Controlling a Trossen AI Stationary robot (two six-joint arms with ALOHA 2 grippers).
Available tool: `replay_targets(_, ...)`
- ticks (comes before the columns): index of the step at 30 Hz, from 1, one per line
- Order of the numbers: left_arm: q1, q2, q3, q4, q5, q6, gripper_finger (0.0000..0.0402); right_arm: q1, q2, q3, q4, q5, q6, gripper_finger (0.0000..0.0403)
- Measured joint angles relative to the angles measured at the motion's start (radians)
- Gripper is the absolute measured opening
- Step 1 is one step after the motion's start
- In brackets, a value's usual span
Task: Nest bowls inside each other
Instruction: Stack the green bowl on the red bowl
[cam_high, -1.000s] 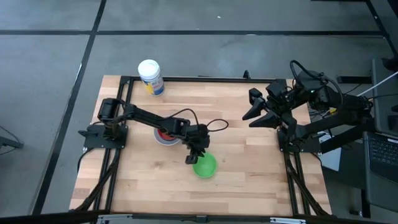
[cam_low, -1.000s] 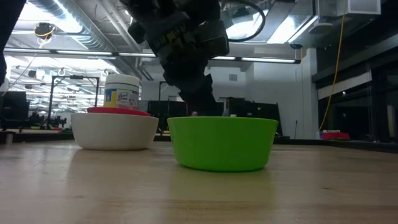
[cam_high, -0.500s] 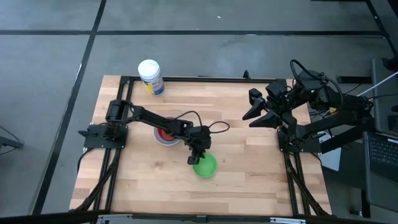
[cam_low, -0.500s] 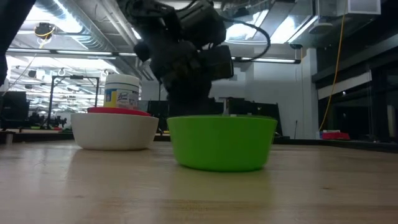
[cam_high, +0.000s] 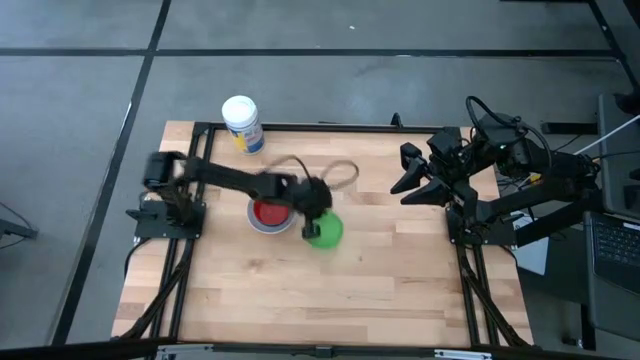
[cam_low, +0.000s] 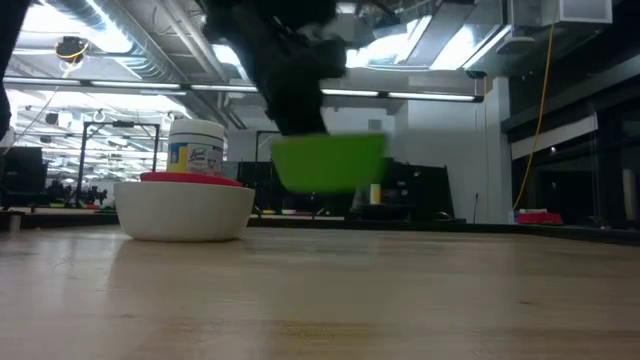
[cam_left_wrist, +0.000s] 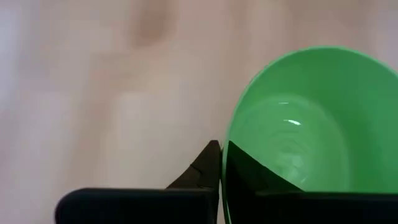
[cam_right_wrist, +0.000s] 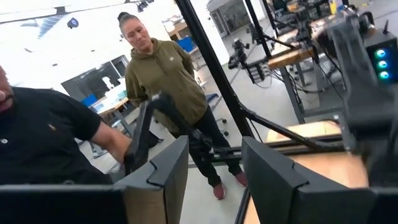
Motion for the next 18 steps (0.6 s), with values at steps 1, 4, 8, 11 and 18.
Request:
replay_targets(1,0.017,-0.039,0.000,-0.044,-0.032,0.011,0.0004,0.000,0.000,0.000,-0.015,0.006,-0.005,0.0153)
replay_targets(4,0.075,-0.157,-0.030,-0.199,-0.121,0.039,0.0004,0.000,0.005,0.000,-0.101,0.032,-0.034,0.0148)
replay_targets(8,0.145,-0.301,-0.126,-0.300,-0.155,0.048,0.0003,0.000,0.007,-0.001,-0.157,0.057,-0.068,0.0142)
replay_targets(11,0.167,-0.391,-0.215,-0.348,-0.184,0.029,0.0003,0.000,0.001,-0.001,-0.156,0.063,-0.074,0.0142)
replay_targets(18,0.192,-0.528,-0.342,-0.355,-0.172,-0.028,0.0002,0.000,-0.014,0.000,-0.150,0.092,-0.062,0.0150)
